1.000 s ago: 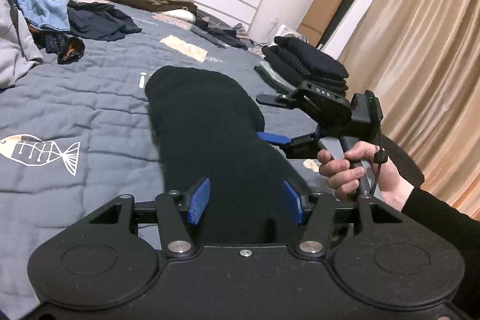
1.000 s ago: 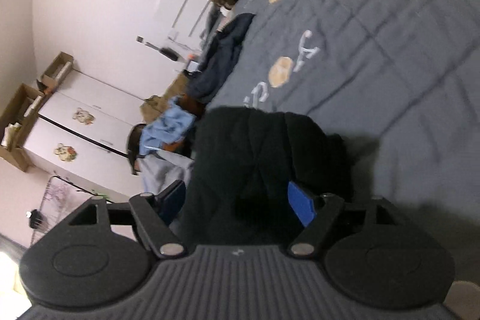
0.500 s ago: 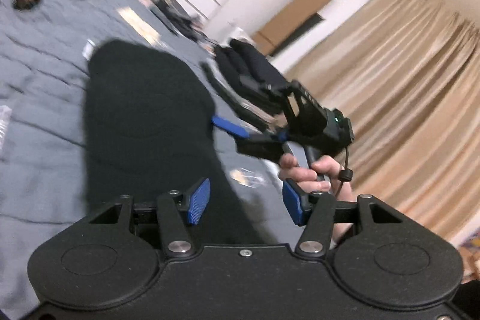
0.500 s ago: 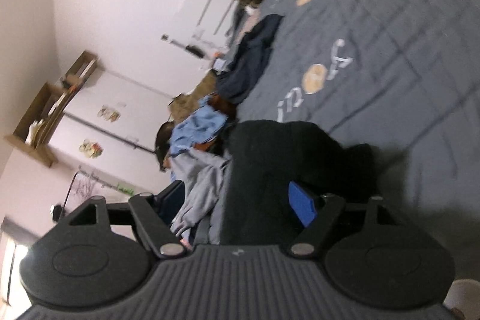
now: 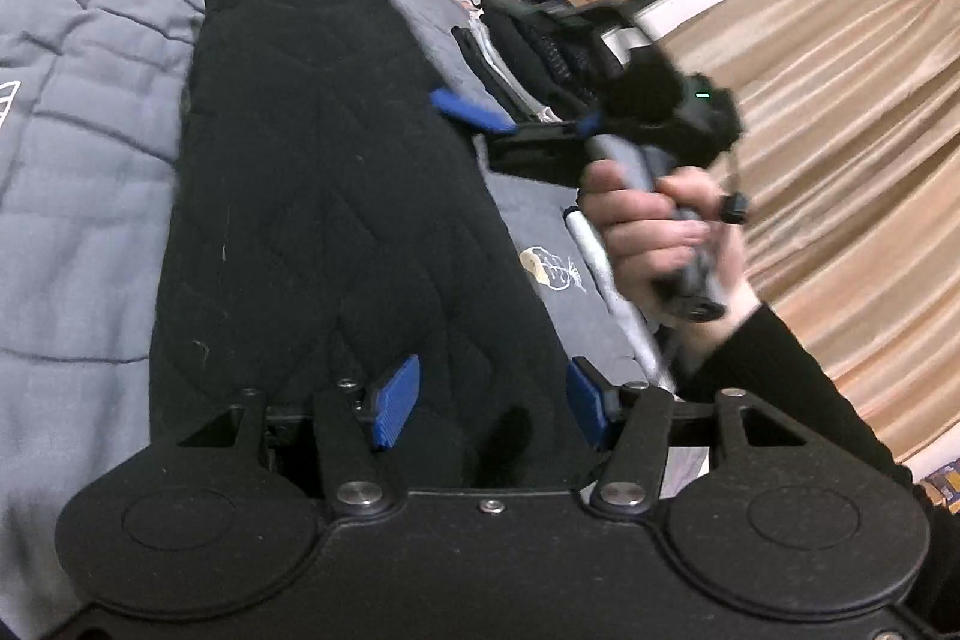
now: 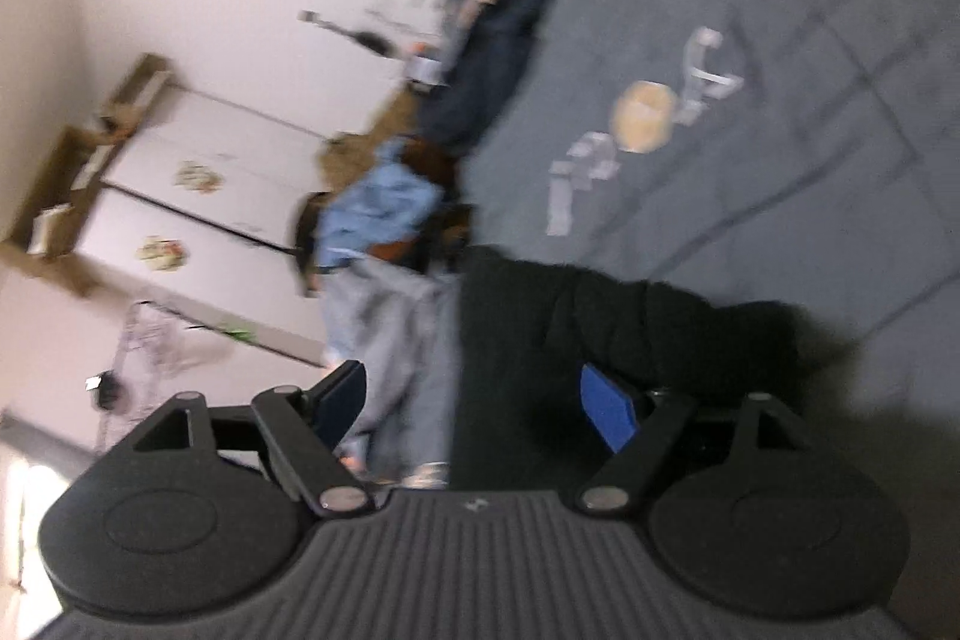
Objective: Fold clothes
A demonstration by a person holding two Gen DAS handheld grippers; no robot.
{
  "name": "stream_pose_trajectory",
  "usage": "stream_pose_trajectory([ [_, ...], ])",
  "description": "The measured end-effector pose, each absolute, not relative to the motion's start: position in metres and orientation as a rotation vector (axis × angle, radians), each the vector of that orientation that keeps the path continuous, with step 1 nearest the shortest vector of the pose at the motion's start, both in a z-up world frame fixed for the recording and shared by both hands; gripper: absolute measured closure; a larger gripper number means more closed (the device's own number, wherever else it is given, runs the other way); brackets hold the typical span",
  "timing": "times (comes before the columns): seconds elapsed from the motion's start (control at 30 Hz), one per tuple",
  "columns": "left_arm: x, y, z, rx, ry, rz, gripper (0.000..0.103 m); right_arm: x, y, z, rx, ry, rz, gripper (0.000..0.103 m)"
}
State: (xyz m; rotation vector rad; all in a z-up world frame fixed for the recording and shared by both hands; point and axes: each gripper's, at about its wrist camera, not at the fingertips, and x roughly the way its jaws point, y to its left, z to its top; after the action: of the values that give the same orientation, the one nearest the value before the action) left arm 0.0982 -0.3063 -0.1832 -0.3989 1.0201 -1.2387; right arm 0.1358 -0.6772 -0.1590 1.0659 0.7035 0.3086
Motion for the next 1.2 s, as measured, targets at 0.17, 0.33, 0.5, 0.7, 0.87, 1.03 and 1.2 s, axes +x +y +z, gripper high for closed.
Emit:
stream_pose_trajectory([
  [0.17, 0.100, -0.307, -0.182, -0.380, 1.040, -1.221, 0.049, 0.144, -0.677, -0.188, 1.047, 0.734, 0.317, 0.026],
  [0.33, 0.102, -0.308, -0.176, -0.383, 1.048, -1.210, 0.049, 0.143, -0.673, -0.193, 0.993, 0.736, 0.317, 0.028],
  [0.5, 0.101, -0.311, -0.169, -0.373, 1.042, -1.203, 0.049, 0.142, -0.671, -0.195, 0.975, 0.750, 0.278, 0.034],
  [0.7, 0.102, -0.314, -0.164, -0.365, 1.048, -1.186, 0.049, 0.126, -0.675, -0.167, 1.074, 0.696, 0.246, 0.030],
  [0.87, 0.104, -0.315, -0.161, -0.363, 1.048, -1.173, 0.049, 0.094, -0.660, -0.129, 1.037, 0.670, 0.321, 0.027],
  [1.03, 0.097, -0.309, -0.158, -0.362, 1.028, -1.186, 0.040, 0.053, -0.632, -0.128, 1.023, 0.693, 0.358, 0.024],
  [1.2, 0.089, -0.300, -0.136, -0.368, 0.970, -1.207, 0.035, 0.037, -0.622, -0.162, 1.037, 0.769, 0.273, 0.024],
])
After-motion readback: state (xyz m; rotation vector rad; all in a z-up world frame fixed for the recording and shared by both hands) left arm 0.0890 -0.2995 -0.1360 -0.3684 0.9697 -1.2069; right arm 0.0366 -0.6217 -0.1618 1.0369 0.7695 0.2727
